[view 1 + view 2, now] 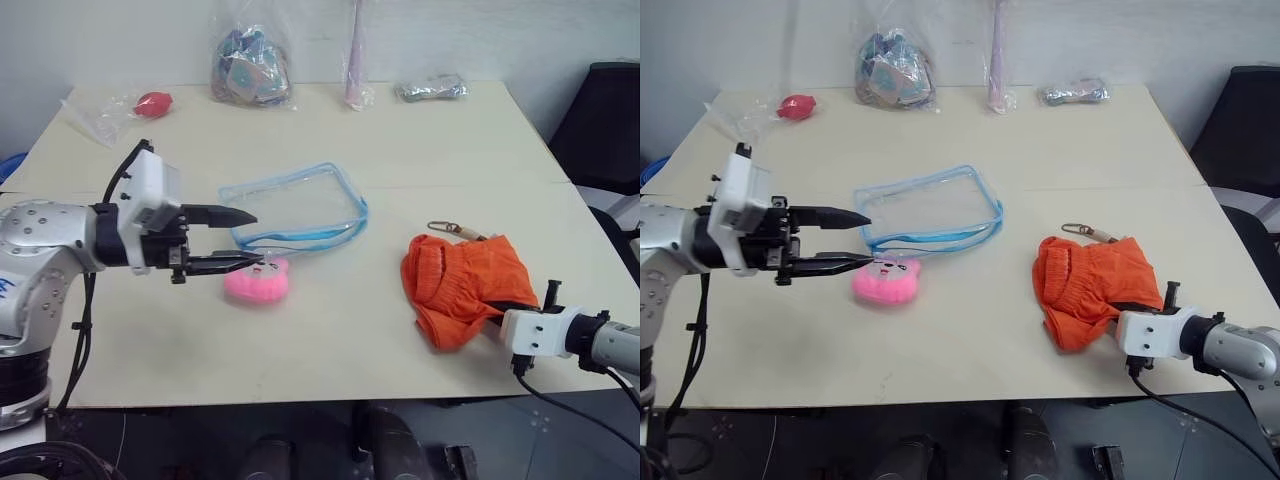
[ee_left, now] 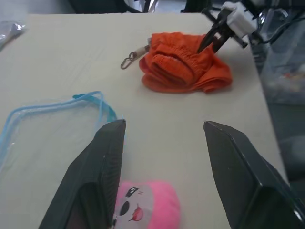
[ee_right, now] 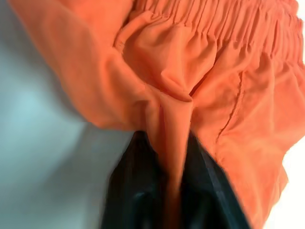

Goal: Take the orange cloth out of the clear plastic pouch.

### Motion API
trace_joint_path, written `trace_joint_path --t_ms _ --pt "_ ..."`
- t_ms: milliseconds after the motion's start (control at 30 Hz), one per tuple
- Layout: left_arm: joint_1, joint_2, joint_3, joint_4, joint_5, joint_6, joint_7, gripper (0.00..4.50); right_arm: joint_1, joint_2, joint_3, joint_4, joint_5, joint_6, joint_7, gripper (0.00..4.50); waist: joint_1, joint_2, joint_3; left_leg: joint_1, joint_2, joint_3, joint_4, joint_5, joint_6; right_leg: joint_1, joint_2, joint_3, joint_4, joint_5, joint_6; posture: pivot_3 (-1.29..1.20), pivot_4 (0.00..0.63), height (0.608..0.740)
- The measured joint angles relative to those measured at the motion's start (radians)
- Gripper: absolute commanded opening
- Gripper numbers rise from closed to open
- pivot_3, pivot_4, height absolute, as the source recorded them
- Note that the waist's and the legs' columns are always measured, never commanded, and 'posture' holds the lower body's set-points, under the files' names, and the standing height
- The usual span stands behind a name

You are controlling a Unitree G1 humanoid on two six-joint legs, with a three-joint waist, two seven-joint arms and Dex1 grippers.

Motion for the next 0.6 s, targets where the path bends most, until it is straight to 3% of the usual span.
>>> trace_joint_path --t_ms 200,367,467,600 --pt "0.156 0.088 0.089 -0.041 -0.082 0.057 -0.074 2.79 0.087 -0.055 -0.067 -0.055 0.190 0.101 0.141 3.63 -0.002 0.001 0.000 0.001 0.001 0.000 -0.001 0.000 0.000 0.000 0.000 0.000 0.000 -0.001 -0.001 0.00 0.150 0.740" --pt "0.287 0.140 0.241 -0.024 -0.075 0.041 -0.107 2.79 0.209 -0.111 -0.318 -0.138 0.523 0.526 0.322 3.63 0.003 0.001 0.001 0.001 0.000 0.000 -0.001 0.000 0.000 0.001 0.000 0.001 -0.001 -0.001 -0.001 0.00 0.150 0.740" --pt "0.373 0.173 0.335 0.040 -0.036 0.018 -0.138 2.79 0.242 -0.164 -0.487 -0.034 0.603 0.703 0.426 3.63 0.002 0.001 0.001 0.001 0.000 0.000 -0.004 -0.001 0.001 0.000 0.002 0.001 -0.003 -0.001 -0.001 0.00 0.150 0.740" --pt "0.457 0.191 0.425 0.153 0.033 -0.036 -0.179 2.79 0.255 -0.194 -0.625 0.147 0.614 0.804 0.511 3.63 -0.001 0.001 0.001 0.001 0.001 0.001 -0.005 -0.001 0.001 0.000 0.003 0.001 -0.005 -0.001 -0.001 0.00 0.150 0.740"
